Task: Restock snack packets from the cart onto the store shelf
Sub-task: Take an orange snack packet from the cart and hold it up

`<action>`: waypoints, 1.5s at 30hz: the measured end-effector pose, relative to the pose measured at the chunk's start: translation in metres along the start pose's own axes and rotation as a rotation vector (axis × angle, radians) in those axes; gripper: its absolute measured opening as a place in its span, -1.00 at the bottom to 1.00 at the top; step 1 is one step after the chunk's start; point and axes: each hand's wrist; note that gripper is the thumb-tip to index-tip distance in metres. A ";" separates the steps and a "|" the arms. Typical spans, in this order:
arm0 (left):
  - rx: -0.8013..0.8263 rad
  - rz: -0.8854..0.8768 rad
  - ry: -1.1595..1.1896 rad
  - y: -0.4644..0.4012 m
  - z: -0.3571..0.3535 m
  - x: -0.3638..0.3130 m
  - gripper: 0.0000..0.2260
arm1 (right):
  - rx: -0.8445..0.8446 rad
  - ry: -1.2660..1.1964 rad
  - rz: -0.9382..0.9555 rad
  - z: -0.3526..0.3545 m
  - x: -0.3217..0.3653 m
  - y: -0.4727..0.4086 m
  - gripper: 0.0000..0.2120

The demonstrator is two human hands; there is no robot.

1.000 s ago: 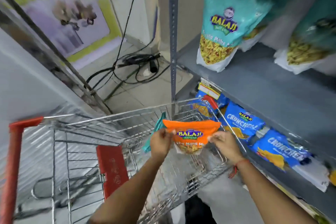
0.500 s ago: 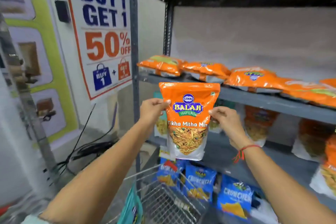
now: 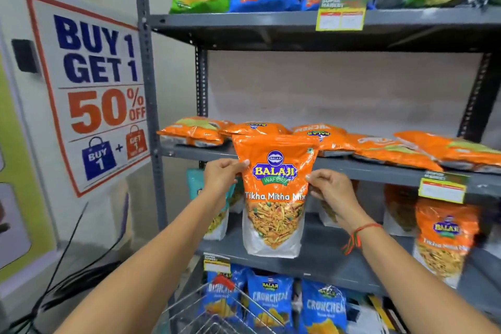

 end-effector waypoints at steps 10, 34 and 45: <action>0.054 0.256 -0.135 -0.022 -0.046 0.121 -0.84 | -0.026 0.120 -0.199 0.033 -0.120 -0.008 -0.87; 0.063 0.355 -0.123 -0.108 -0.232 0.303 -0.87 | -0.164 0.224 -0.456 0.141 -0.296 -0.129 -0.91; -0.112 0.302 0.034 -0.078 -0.130 0.246 -0.87 | -0.483 -0.060 -0.276 0.050 -0.208 -0.102 -0.70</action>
Point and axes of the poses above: each hand's wrist, its own y-axis away from the middle knuckle, its own z-axis out of the back of the hand, x = y × z, and after that the axes turned 12 degrees about y, right-handed
